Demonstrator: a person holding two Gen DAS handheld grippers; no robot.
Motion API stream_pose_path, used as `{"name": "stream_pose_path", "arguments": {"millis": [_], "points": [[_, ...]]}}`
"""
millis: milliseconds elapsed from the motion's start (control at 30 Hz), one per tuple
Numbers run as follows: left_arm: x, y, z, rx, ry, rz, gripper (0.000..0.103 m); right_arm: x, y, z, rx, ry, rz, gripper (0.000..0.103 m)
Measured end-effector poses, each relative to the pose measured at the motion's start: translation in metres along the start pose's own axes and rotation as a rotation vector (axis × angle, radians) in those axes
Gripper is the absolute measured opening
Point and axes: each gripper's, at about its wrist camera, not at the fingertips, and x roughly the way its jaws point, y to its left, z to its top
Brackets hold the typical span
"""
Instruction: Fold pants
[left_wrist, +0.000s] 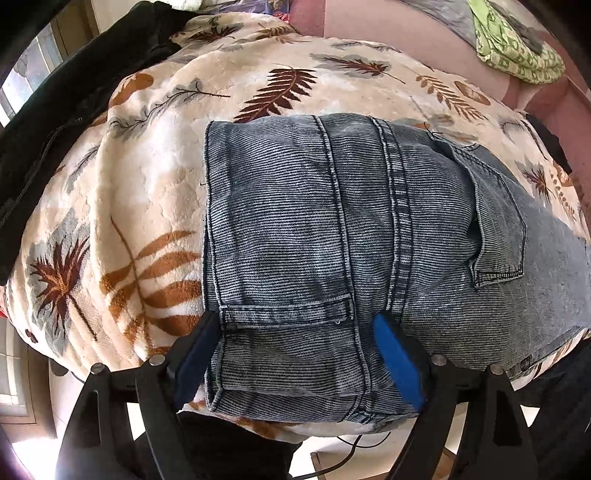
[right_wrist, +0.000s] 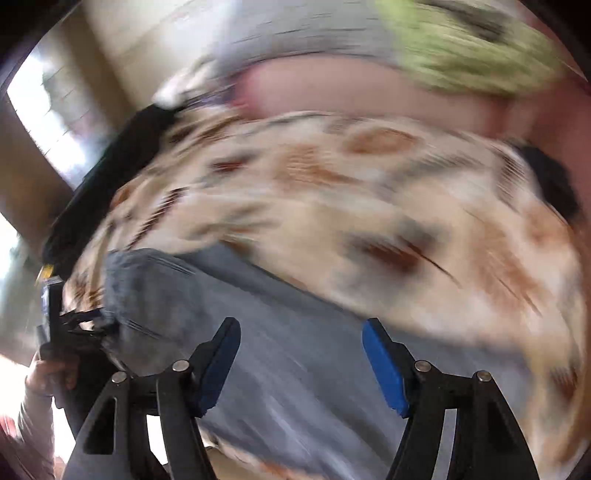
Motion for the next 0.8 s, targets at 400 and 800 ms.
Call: {"name": "stream_pose_path", "arguments": {"millis": [400,800], "points": [[-0.005,0.002,-0.009,0.011,-0.05,-0.018,0.087,0.155,0.073,0.063,-0.318,0.253,-0.068,0.001],[-0.011,-0.001,-0.013,0.01,-0.074,-0.023,0.087,0.156,0.063,0.069,-0.201,0.152,-0.163,0.006]]}}
